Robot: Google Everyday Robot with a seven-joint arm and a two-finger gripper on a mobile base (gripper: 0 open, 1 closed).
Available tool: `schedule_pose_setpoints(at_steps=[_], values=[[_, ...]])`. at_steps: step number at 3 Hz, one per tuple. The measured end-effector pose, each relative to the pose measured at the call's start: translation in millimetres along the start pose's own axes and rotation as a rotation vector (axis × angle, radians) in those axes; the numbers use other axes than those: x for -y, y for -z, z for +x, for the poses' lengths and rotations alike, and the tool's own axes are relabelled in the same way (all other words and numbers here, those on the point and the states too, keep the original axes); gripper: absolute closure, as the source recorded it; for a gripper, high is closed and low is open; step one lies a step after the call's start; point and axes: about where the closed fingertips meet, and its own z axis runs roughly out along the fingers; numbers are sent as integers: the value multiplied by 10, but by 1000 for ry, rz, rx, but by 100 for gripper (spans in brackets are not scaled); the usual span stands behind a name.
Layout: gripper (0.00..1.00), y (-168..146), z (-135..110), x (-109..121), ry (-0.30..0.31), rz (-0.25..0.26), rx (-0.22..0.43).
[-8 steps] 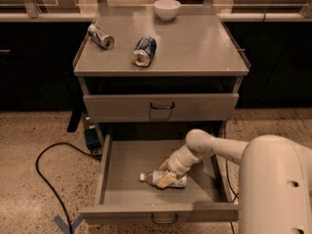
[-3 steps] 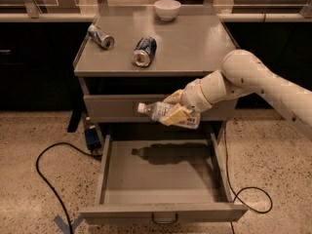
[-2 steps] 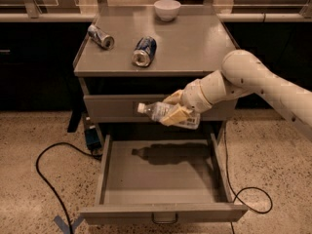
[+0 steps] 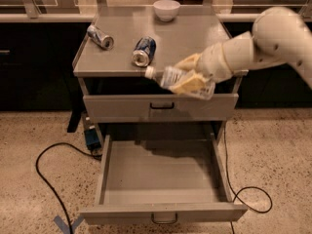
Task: Pick blue plastic bottle from middle drawer and place on counter
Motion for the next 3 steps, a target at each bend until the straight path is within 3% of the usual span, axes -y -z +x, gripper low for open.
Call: schedule_pose_setpoints(at_steps=[1,2,3], values=[[100,583,-491,319,50,94,68],[100,907,-818,687,118,171,80],[100,823,-869,1133,168,206,68]])
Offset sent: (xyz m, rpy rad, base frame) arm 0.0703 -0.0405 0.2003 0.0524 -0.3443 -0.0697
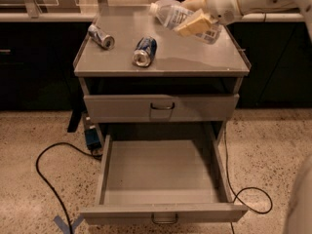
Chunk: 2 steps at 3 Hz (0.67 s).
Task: Pick blue plastic bottle from middle drawer and place on counter
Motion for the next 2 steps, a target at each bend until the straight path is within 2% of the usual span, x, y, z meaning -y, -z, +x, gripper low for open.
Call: schedule_pose_setpoints(at_steps=[1,2], values=[[100,149,-182,241,29,57,25],[100,147,-175,232,28,56,25]])
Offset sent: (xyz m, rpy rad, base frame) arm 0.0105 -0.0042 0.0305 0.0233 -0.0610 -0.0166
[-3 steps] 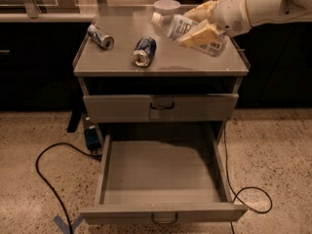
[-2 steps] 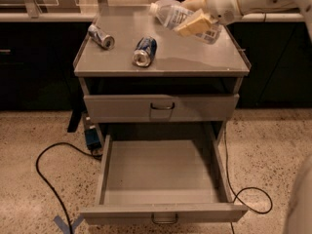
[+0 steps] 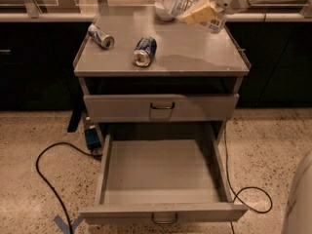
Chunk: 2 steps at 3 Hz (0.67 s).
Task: Pick blue plastic bottle from middle drawer and place on counter
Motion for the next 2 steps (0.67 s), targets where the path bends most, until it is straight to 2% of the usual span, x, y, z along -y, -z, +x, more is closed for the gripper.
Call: schedule_pose_setpoints(at_steps=[1,2], values=[[100,-57,77,64,10,13,0],[100,-273,385,348,28,76,-14]])
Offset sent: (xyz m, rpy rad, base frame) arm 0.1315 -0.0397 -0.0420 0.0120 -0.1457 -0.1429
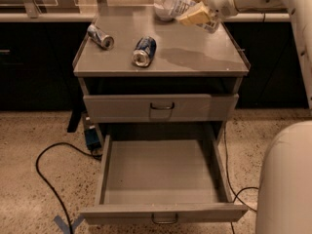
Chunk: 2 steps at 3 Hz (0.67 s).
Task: Pick blue plastic bottle from middle drawer and place on counter
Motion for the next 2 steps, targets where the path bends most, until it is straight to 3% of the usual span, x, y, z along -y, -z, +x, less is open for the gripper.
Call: schedule_pose_setpoints(at_steps=[1,2], values=[[100,-325,399,197,1,33,-35],[100,-613,769,210,-31,24,-76]])
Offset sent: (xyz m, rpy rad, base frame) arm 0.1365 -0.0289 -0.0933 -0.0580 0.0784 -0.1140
